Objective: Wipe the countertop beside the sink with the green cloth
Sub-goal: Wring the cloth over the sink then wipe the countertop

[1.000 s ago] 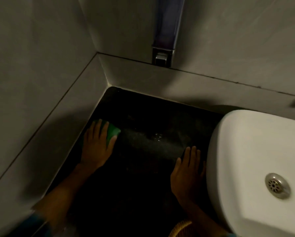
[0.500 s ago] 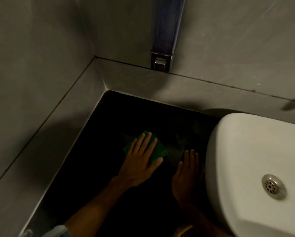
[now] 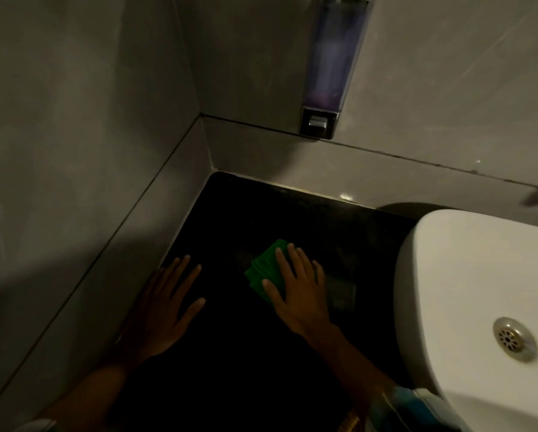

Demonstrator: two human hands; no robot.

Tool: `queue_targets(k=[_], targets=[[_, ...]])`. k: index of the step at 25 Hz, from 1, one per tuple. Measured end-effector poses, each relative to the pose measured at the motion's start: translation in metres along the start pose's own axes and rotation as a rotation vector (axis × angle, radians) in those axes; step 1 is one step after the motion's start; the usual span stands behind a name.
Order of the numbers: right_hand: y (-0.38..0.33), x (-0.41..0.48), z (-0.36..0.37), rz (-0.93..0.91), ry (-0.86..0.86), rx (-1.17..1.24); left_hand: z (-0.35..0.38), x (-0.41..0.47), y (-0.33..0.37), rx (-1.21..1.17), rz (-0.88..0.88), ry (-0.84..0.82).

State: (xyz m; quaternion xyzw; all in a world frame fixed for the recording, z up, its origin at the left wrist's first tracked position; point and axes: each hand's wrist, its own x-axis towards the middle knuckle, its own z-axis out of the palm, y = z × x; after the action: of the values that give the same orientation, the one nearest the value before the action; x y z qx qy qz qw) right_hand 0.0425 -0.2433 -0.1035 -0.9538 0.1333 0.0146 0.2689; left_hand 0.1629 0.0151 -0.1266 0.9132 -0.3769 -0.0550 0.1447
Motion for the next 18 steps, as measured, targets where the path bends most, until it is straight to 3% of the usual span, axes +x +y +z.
queue_targets(k=[4, 7, 9, 11, 15, 17, 18], targets=[[-0.021, -0.033, 0.031, -0.325, -0.084, -0.226, 0.002, 0.002, -0.005, 0.063, -0.033, 0.005], [-0.012, -0.001, 0.032, -0.44, 0.002, -0.461, 0.001, 0.004, -0.003, 0.088, -0.021, 0.007], [-0.002, 0.042, 0.018, -0.282, 0.074, -0.524, -0.001, 0.002, -0.002, 0.083, -0.02, 0.01], [0.027, 0.06, -0.002, -0.003, 0.121, -0.486, 0.0, -0.002, -0.002, 0.041, -0.006, 0.005], [0.057, 0.01, -0.032, 0.59, 0.206, -0.244, 0.003, -0.001, -0.005, 0.08, -0.013, 0.022], [0.021, -0.036, -0.011, 0.702, 0.169, -0.157, 0.003, -0.001, -0.002, 0.09, -0.016, 0.034], [-0.006, -0.058, 0.007, 0.638, 0.14, -0.162, 0.002, 0.0, -0.001, 0.08, -0.014, 0.033]])
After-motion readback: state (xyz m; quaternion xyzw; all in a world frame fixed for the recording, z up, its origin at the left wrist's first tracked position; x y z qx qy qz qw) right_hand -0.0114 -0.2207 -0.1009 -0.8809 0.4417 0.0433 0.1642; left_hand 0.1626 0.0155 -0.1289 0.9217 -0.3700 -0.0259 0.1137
